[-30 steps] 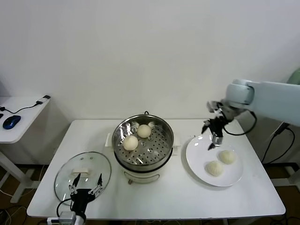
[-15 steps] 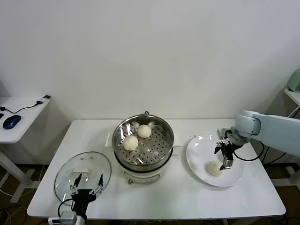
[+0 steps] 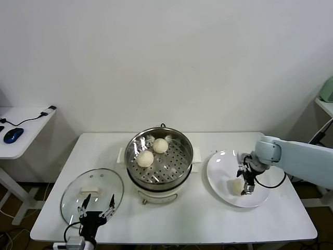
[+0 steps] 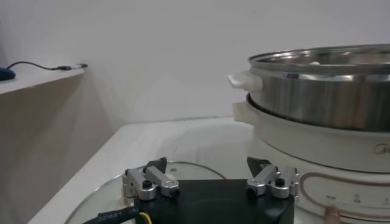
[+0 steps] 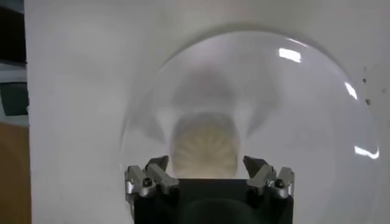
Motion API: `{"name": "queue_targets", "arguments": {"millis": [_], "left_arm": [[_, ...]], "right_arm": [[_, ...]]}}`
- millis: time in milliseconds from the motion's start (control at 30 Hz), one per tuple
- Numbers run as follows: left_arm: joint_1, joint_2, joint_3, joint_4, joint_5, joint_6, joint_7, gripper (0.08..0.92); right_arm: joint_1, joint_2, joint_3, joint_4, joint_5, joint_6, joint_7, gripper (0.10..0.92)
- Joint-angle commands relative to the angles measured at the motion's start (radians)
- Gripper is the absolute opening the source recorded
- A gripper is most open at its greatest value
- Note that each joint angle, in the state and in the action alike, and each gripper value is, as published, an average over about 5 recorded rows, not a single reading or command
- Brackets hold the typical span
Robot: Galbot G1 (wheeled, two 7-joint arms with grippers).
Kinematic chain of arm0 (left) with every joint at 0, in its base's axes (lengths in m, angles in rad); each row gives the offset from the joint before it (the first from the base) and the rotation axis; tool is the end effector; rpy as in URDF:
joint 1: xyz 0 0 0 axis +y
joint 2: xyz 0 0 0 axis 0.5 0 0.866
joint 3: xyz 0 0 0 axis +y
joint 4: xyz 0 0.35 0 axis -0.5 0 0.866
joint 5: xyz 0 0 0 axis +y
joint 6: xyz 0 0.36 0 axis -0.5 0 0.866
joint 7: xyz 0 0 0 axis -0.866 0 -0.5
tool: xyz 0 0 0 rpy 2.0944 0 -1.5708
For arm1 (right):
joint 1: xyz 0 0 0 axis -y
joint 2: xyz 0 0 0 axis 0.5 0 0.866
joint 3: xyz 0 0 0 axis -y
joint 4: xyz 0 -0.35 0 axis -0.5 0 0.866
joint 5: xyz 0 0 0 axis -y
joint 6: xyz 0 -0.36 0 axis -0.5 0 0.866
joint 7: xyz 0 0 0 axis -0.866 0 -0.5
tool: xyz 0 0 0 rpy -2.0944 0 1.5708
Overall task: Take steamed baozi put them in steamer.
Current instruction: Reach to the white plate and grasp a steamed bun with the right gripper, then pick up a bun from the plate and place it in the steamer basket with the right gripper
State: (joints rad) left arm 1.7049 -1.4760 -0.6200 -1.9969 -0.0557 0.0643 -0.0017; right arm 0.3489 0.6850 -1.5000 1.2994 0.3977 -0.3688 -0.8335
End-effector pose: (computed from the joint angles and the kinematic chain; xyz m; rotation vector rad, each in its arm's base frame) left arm 0.1376 0.0505 -0.3556 0.0635 -2.8492 -0.1072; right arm 0.4897 -0.1485 -0.2405 1.1649 -1.3330 1.1710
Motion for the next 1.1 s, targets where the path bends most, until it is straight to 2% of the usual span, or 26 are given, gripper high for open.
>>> {"name": "queue_targets", "arguments": {"millis": [33, 200, 400, 567, 733, 933, 1100], "left_arm": [[0.001, 0.001, -0.001, 0.001, 0.0, 0.0, 0.001, 0.823], [0.001, 0.0, 0.003, 0.001, 0.001, -0.001, 0.001, 0.823], [0.004, -0.001, 0.004, -0.004, 0.004, 0.0, 0.001, 0.823], [0.002, -0.001, 0.006, -0.007, 0.007, 0.004, 0.001, 0.823], [0.002, 0.001, 0.008, -0.008, 0.011, 0.005, 0.001, 0.823], [-0.004, -0.002, 0.008, -0.008, 0.011, 0.006, 0.003, 0.823], [-0.005, -0.001, 0.007, -0.007, 0.01, 0.005, 0.004, 0.823]], "right_arm": [[-0.045, 0.002, 0.034, -0.011, -0.027, -0.01, 0.018, 0.739], [-0.01, -0.002, 0.025, 0.002, -0.028, -0.009, 0.002, 0.663], [0.237, 0.013, -0.098, 0.037, 0.021, 0.047, -0.076, 0.645], [0.57, 0.145, -0.235, -0.018, 0.091, 0.191, -0.215, 0.647], [0.691, 0.304, -0.14, -0.073, 0.144, 0.381, -0.3, 0.653], [0.703, 0.457, -0.005, 0.13, 0.123, 0.514, -0.322, 0.653], [0.611, 0.557, 0.009, 0.261, -0.06, 0.62, -0.298, 0.651]]}}
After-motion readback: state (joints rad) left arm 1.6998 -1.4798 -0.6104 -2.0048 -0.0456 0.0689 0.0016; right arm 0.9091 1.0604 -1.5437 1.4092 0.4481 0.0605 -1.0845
